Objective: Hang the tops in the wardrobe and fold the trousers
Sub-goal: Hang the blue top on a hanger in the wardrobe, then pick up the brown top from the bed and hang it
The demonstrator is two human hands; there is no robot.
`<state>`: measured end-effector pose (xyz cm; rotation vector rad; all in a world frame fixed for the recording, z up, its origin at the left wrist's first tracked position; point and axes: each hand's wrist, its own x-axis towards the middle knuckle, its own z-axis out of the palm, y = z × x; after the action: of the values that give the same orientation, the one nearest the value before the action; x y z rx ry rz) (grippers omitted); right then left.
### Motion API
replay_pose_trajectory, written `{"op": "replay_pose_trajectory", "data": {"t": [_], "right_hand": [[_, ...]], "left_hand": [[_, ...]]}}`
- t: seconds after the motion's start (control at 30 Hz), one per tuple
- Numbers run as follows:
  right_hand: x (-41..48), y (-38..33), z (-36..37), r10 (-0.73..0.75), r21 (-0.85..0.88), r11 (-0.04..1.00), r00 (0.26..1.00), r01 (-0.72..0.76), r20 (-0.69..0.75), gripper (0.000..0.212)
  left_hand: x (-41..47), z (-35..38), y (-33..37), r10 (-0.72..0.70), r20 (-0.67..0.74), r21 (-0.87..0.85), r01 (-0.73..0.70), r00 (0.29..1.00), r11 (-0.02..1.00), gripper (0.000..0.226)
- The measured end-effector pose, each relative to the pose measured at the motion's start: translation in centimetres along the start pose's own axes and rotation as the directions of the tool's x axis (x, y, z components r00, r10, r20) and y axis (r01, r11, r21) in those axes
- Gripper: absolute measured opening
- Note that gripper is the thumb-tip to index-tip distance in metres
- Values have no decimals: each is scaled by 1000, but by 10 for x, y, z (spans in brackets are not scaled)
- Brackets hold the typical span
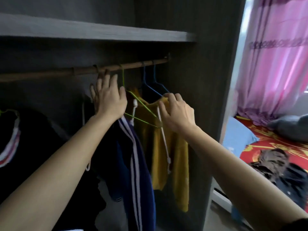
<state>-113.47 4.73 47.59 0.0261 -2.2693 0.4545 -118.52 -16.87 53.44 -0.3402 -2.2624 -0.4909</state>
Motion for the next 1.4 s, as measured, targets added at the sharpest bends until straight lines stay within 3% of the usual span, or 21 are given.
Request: {"op": "replay_pose_trajectory", "data": {"t": [0.3, 0.43, 0.6, 0.77, 1.0, 1.2, 1.3, 1.4], "right_hand": [[-95, 209, -96, 161, -214, 960, 980, -183, -117, 41], [-149, 312, -168, 320, -338, 876, 939, -344, -126, 42], [-220, 416, -243, 497, -403, 765, 859, -502, -126, 45], [-267, 487, -282, 623, -408, 672, 770, -618, -140, 47], [-277, 580, -273, 690, -455, 613, 718, -646, -90, 47], [-264, 684, -230, 748, -511, 579, 663, -636, 22, 48], [-244, 753, -203, 767, -531, 555, 641, -640, 30, 48], [-226, 823, -172, 825, -547, 501, 562, -671, 66, 49]], "left_hand": [[-68, 110, 217, 300, -77, -300, -309, 951, 903, 53], [-114, 156, 319, 434, -51, -360, -422, 900, 832, 56], [-189, 218, 428, 509, 167, -424, -405, 844, 810, 60], [-229, 279, 500, 559, 381, -416, -403, 737, 815, 65], [-227, 374, 558, 564, 438, -400, -411, 699, 819, 65], [-219, 500, 596, 524, 528, -406, -344, 668, 847, 62], [-203, 579, 624, 513, 587, -419, -307, 627, 855, 62], [-189, 657, 648, 485, 676, -412, -261, 555, 873, 63]]}}
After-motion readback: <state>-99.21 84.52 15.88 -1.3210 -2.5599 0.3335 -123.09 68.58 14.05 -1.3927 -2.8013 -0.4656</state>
